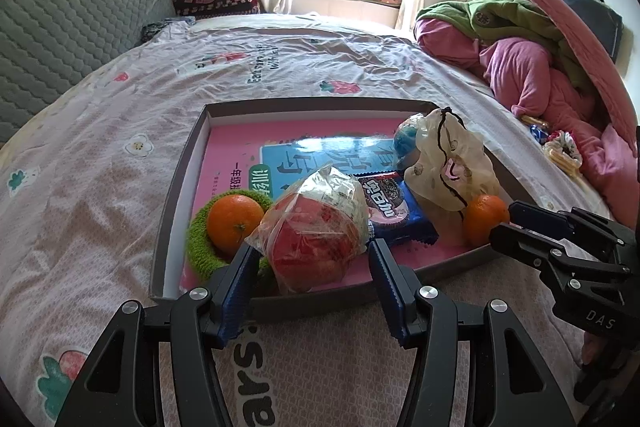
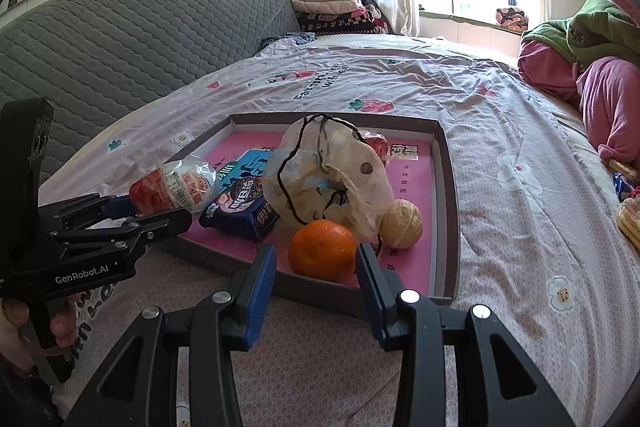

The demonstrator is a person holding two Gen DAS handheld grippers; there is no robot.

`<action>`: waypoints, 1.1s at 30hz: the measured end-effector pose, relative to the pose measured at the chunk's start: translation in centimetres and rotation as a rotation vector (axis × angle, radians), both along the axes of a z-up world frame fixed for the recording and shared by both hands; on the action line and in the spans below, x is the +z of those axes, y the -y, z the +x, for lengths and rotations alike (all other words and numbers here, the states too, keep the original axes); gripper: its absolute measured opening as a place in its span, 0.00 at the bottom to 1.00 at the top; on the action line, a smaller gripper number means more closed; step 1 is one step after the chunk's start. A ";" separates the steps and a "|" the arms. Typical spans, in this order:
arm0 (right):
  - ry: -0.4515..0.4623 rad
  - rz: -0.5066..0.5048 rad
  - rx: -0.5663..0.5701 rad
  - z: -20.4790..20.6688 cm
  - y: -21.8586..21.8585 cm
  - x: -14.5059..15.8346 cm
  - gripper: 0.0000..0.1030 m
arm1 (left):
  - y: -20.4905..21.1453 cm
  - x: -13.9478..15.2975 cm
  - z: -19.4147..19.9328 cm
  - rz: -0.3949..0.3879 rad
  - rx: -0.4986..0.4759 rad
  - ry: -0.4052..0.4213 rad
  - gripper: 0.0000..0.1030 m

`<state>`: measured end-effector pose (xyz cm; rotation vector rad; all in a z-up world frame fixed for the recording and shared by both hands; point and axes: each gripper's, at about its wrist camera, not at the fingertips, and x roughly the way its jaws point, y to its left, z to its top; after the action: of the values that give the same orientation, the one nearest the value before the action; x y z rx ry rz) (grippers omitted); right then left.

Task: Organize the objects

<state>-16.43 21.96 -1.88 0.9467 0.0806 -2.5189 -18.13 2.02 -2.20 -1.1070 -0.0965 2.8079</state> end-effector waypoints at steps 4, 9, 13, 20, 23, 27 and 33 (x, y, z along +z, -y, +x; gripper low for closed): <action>-0.013 -0.004 -0.010 0.6 -0.1 0.3 0.44 | 0.1 0.3 0.6 -0.002 0.011 -0.001 0.58; -0.028 0.002 -0.024 1.6 -0.2 0.6 0.47 | -0.2 0.8 1.6 -0.023 0.017 0.000 0.63; -0.063 0.003 -0.039 2.7 -0.4 1.2 0.47 | -0.5 1.1 2.4 -0.021 0.016 0.003 0.63; -0.123 -0.009 -0.088 4.4 -1.0 2.6 0.49 | -0.4 1.9 3.8 -0.008 0.053 -0.004 0.64; -0.148 -0.015 -0.095 5.4 -1.0 3.1 0.52 | -0.3 2.2 4.4 -0.009 0.072 -0.012 0.64; -0.161 -0.021 -0.110 6.7 -1.0 3.2 0.52 | -0.1 2.5 5.3 -0.002 0.108 -0.012 0.70; -0.178 -0.014 -0.101 8.4 -0.1 3.5 0.56 | -0.3 3.4 6.9 -0.014 0.120 -0.045 0.72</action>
<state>-8.03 22.02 1.65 0.7361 0.0717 -2.6886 -11.23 2.30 1.22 -1.0754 -0.1431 2.9412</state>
